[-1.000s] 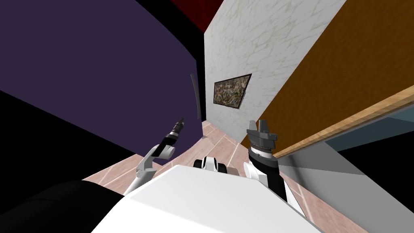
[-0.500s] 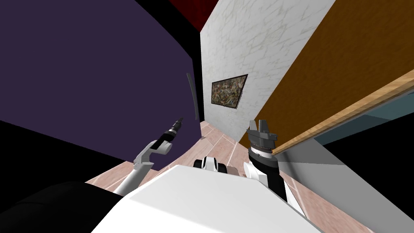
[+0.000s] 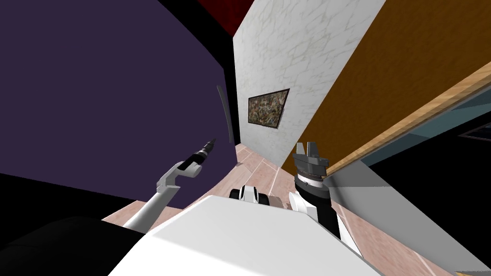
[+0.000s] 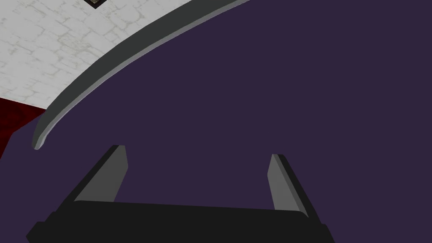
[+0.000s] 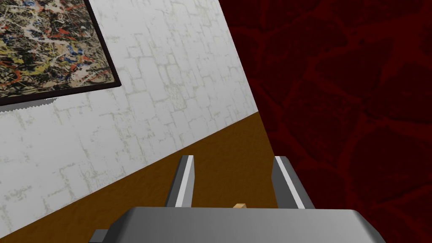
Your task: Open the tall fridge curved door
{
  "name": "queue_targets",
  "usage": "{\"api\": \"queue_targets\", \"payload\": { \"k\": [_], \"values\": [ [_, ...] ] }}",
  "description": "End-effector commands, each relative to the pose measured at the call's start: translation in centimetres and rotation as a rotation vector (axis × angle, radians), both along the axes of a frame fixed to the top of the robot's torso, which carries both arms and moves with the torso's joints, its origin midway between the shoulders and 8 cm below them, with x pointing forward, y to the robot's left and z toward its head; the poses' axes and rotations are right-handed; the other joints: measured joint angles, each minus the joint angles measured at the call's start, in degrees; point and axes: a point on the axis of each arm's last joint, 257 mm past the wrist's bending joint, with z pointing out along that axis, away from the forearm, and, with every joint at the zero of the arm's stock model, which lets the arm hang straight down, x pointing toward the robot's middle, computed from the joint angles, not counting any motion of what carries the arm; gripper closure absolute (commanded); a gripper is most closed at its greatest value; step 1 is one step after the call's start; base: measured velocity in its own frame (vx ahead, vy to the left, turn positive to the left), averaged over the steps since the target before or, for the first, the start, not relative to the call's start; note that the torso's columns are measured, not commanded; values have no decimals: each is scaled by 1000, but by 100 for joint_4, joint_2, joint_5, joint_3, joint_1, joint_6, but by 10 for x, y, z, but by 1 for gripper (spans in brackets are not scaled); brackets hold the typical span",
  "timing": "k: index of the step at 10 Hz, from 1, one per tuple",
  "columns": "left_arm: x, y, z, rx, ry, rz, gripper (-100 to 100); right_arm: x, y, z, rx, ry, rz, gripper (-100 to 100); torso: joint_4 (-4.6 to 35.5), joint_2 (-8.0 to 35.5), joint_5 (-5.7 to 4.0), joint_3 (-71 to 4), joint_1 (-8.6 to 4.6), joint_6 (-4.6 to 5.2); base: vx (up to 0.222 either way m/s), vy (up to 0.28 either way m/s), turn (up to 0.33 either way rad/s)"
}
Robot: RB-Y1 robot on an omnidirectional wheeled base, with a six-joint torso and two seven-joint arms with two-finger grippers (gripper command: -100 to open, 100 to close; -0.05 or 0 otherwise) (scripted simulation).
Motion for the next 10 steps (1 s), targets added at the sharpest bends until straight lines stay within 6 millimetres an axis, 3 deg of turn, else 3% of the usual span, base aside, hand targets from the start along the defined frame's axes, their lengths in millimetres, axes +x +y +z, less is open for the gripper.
{"api": "queue_targets", "payload": {
  "k": [1, 2, 3, 4, 6, 7, 8, 9, 10],
  "values": [
    [2, 11, -7, 16, 52, 24, -100, 0, 0, 0, 0, 0, 0, 0, 0, 5, 0, 3, 0, -5, 16, 7, 12],
    [9, 27, 0, 43, 74, 40, -100, 0, 0, 0, 0, 0, 0, 0, 3, 14, 0, 9, -3, -5, 31, 6, -163],
    [8, 30, -7, 40, 101, 52, -100, 0, 0, 0, 0, 0, 0, 0, 3, 8, -2, 5, -4, 2, 31, 8, -91],
    [14, 46, 3, 67, 117, 69, -100, 0, 0, 0, 0, 0, 0, 0, 1, 7, 0, 5, -3, -5, 37, 2, -129],
    [13, 50, -6, 64, 152, 85, -100, 0, 0, 0, 0, 0, 0, 0, 1, 6, 0, 4, -1, -4, 23, 7, -46],
    [19, 67, 5, 90, 169, 106, -100, 0, 0, 0, 0, 0, 0, 0, 3, 14, 0, 9, -2, -5, 21, 9, -144],
    [18, 70, -1, 88, 193, 116, -100, 0, 0, 0, 0, 0, 0, 0, 3, 10, -1, 6, -1, 1, 26, 9, -108],
    [23, 85, 12, 105, 202, 136, -100, 0, 0, 0, 0, 0, 0, 0, 1, 7, 0, 5, -2, -4, 32, 5, -162],
    [21, 89, 7, 112, 231, 149, -100, 0, 0, 0, 0, 0, 0, 0, 1, 3, -1, 2, -3, 0, 29, 7, -94]
  ]
}}
